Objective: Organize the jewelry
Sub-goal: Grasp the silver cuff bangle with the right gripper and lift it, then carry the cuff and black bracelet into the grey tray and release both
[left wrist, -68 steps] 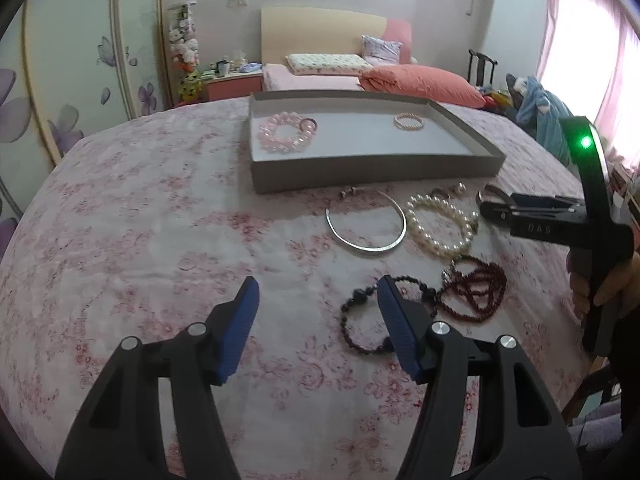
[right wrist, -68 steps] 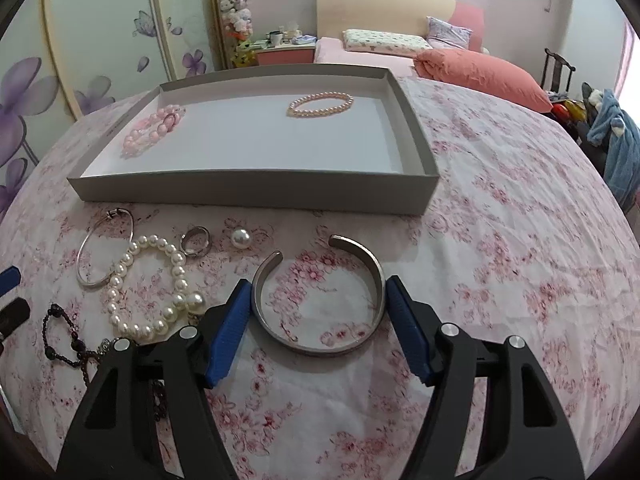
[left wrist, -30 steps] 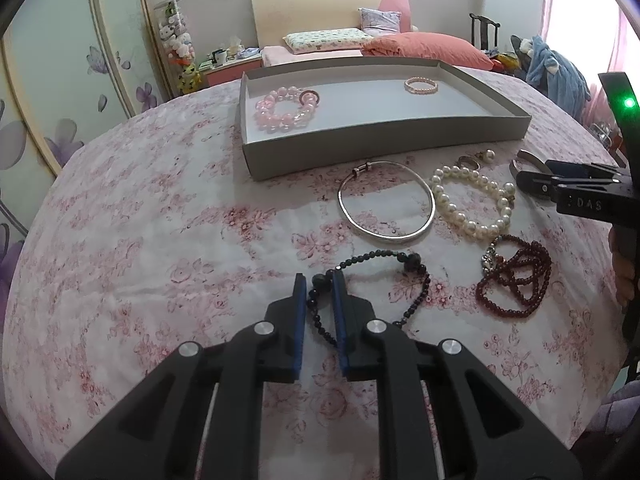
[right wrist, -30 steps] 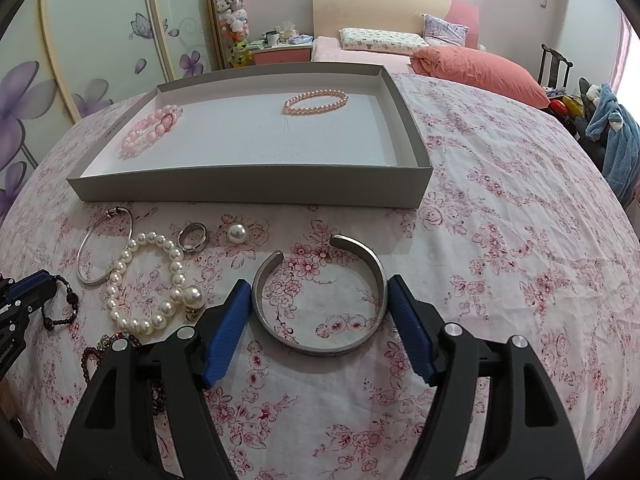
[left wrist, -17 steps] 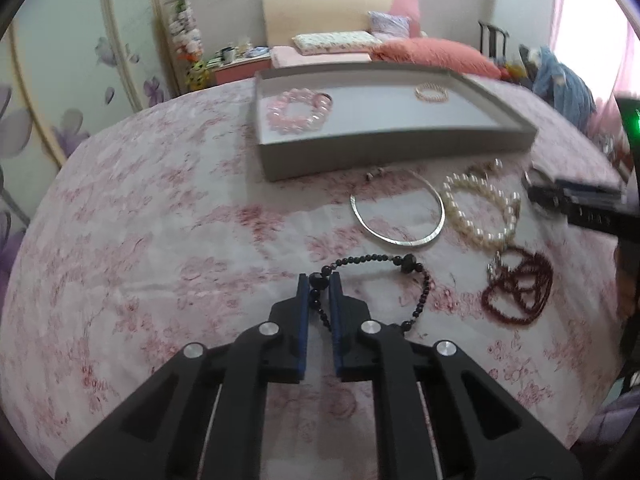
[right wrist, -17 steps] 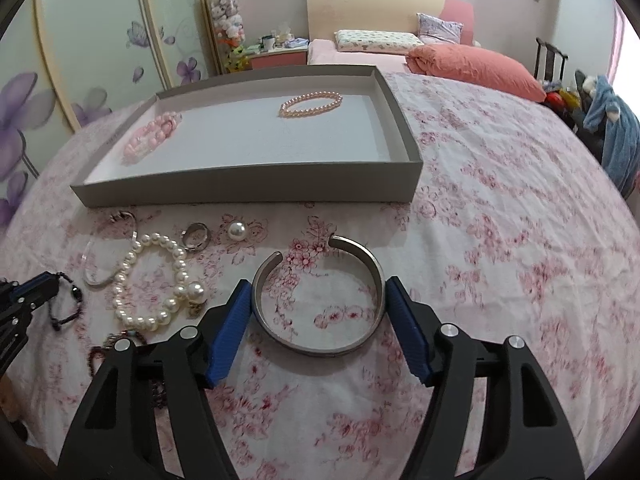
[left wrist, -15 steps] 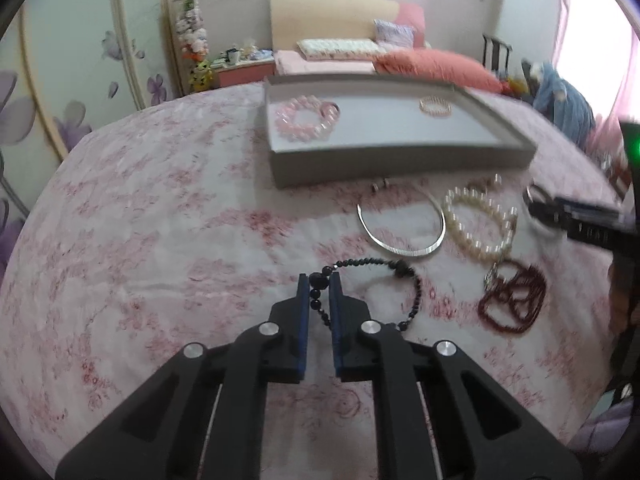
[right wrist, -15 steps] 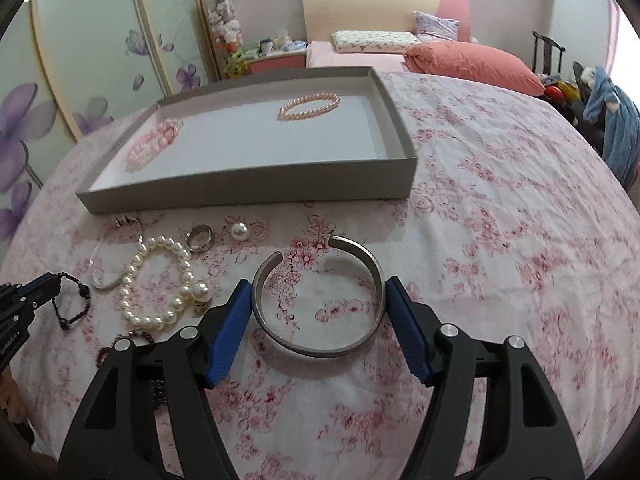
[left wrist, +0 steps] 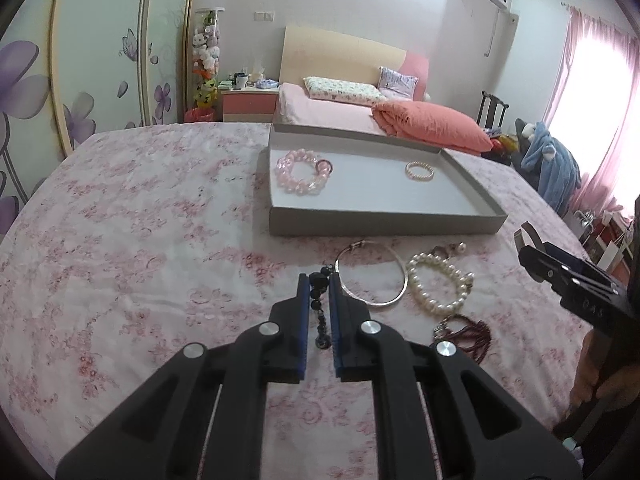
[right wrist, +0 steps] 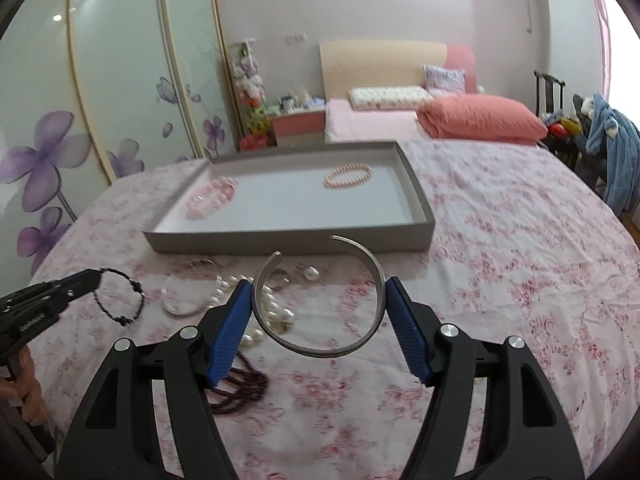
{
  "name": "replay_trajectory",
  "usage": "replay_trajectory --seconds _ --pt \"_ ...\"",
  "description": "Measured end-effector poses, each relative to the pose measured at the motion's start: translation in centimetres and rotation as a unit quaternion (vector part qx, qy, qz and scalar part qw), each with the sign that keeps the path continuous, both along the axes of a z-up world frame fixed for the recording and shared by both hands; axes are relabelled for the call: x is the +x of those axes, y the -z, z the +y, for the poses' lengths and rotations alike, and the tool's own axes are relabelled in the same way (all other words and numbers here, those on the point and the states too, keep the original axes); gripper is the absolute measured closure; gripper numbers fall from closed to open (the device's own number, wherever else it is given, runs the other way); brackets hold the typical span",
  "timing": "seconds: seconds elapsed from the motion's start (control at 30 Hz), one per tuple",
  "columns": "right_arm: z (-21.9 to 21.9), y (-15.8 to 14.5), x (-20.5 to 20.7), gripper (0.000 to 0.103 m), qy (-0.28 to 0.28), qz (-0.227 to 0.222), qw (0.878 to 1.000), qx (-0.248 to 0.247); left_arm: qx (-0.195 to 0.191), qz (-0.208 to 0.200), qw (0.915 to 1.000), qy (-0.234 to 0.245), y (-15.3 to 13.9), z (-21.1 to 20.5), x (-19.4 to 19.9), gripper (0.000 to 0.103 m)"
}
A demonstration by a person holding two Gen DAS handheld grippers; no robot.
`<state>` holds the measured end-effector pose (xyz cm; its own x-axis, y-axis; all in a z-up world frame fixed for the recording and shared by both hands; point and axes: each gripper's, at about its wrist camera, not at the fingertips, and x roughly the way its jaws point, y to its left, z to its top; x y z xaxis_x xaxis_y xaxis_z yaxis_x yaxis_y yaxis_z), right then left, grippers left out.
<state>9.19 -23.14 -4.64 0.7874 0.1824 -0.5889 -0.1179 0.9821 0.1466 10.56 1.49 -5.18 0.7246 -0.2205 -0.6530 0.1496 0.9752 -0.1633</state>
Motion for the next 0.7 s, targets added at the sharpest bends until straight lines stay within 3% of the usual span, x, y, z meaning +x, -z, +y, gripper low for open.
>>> replay_trajectory --seconds 0.23,0.7 --pt "1.6 -1.9 -1.9 0.035 -0.009 -0.070 0.997 -0.015 -0.007 -0.030 0.9995 -0.007 -1.2 -1.1 -0.5 0.093" --pt "2.4 -5.5 -4.6 0.035 0.016 -0.186 0.982 -0.031 0.035 -0.118 0.9915 -0.042 -5.0 -3.1 -1.8 0.093"
